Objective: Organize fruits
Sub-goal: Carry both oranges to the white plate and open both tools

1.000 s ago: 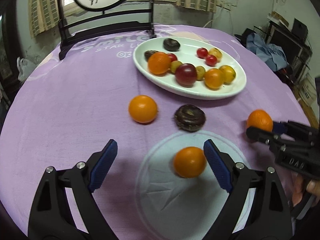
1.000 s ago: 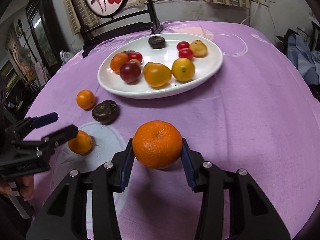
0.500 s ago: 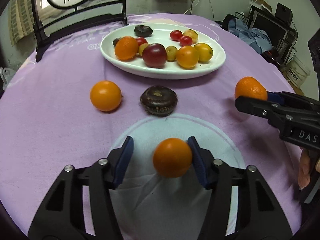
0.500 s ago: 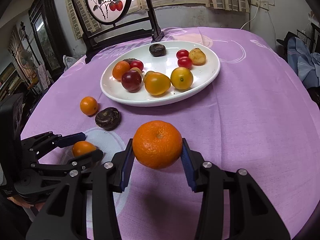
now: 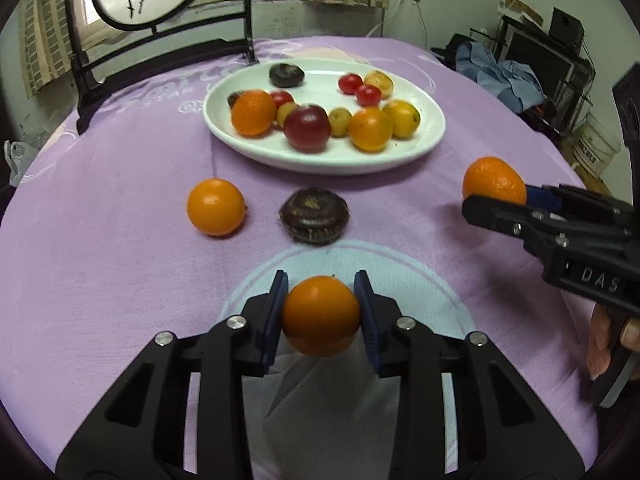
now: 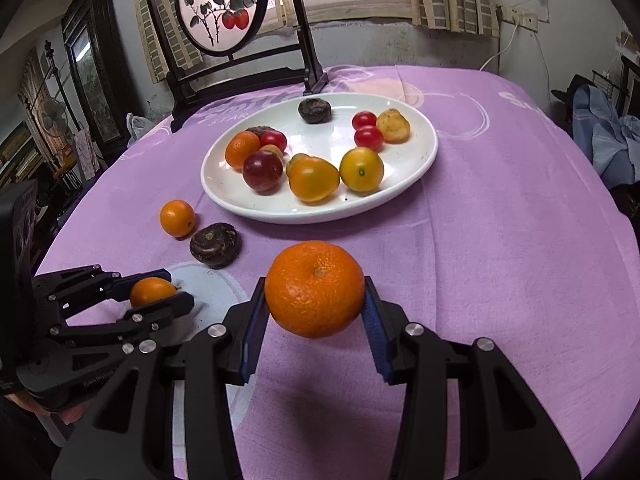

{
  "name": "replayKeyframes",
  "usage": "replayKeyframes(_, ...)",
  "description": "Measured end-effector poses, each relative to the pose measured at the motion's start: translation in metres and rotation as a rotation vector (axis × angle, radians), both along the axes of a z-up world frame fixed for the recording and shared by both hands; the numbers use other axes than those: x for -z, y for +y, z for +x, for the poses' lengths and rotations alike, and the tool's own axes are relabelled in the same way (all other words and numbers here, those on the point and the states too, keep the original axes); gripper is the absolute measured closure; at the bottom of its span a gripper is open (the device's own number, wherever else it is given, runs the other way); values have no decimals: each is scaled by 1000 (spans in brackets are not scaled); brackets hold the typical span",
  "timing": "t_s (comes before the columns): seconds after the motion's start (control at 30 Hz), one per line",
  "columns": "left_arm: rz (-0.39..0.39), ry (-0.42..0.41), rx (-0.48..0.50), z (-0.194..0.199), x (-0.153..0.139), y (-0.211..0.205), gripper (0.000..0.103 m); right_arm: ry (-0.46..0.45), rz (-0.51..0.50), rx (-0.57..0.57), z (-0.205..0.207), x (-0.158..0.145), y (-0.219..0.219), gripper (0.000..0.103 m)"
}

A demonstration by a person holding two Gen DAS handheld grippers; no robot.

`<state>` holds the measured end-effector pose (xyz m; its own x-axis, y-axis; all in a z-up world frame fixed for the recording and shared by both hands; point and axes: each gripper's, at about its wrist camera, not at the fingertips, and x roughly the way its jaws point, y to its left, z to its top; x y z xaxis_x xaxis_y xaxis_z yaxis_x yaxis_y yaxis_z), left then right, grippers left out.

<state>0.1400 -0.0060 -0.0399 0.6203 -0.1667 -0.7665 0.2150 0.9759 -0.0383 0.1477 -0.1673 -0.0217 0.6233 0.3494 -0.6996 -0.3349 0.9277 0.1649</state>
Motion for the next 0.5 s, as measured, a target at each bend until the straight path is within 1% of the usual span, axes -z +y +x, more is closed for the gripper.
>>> replayKeyframes(0.1, -12, -54, -7, -6, -17, -1, 68, -1, 18, -6, -1, -2, -1, 58)
replayKeyframes(0.17, -21, -75, 0, -8, -25, -2, 68, 2, 18, -8, 0, -2, -1, 58)
replayKeyframes(0.27, -12, -79, 17, -6, -31, -7, 68, -4, 17, -13, -1, -4, 1, 58)
replayKeyframes(0.37, 6, -72, 14, 0, -32, -9, 68, -9, 30, -11, -3, -6, 0, 58)
replayKeyframes(0.47, 5, -56, -4, 8, -34, -8, 68, -2, 84, 13, -2, -7, -7, 58)
replayKeyframes(0.5, 6, -56, -8, 12, -36, -8, 68, -7, 87, 26, -1, -9, -8, 58)
